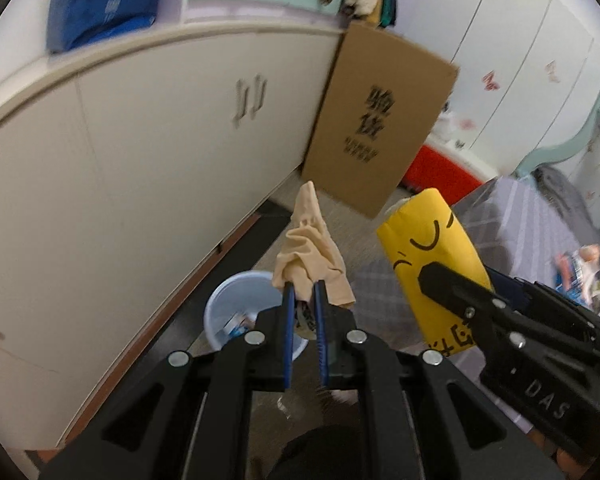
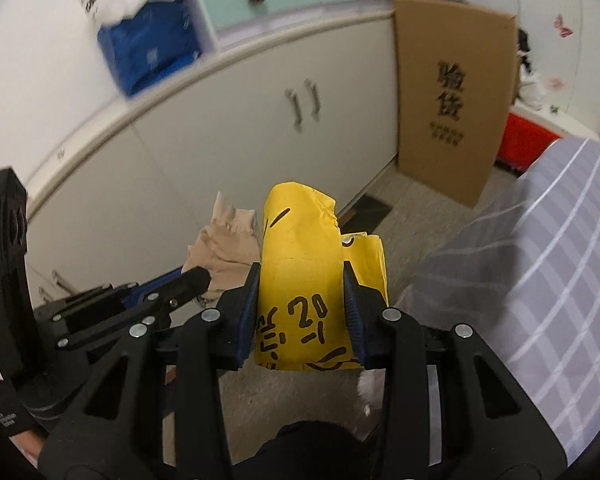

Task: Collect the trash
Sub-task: 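Carry the beige cloth and yellow bag with both tools toward the wastebasket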

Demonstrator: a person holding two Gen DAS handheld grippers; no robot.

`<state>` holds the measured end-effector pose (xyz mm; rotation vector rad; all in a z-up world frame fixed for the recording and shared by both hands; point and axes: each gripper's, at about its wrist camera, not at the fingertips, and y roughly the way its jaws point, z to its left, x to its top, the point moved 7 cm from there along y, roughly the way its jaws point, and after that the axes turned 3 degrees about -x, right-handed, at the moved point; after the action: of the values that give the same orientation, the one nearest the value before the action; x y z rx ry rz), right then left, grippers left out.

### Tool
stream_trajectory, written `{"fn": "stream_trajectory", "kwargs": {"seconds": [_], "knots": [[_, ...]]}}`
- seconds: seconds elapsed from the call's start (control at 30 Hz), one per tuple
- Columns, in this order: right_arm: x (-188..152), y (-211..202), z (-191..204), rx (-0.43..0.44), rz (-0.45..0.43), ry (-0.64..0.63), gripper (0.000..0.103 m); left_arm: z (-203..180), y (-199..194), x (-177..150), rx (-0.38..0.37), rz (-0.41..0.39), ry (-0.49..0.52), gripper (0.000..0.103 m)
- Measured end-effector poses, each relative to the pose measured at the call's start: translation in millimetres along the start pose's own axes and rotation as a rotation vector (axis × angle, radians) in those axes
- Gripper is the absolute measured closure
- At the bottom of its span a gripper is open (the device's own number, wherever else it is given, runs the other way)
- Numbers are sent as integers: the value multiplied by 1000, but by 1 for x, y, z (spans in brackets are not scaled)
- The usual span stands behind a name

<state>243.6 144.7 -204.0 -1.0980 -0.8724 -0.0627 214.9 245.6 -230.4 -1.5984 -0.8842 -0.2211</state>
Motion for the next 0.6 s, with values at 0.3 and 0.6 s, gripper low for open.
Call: {"fn": "stream_trajectory", "kwargs": {"seconds": [0.3,0.6], "knots": [[-24,59,8,-35,81,11,65,30,55,-17,28,117,-28,93],[-17,77,-24,-113,44,86,65,33,86,17,33,104,-80,53]]}}
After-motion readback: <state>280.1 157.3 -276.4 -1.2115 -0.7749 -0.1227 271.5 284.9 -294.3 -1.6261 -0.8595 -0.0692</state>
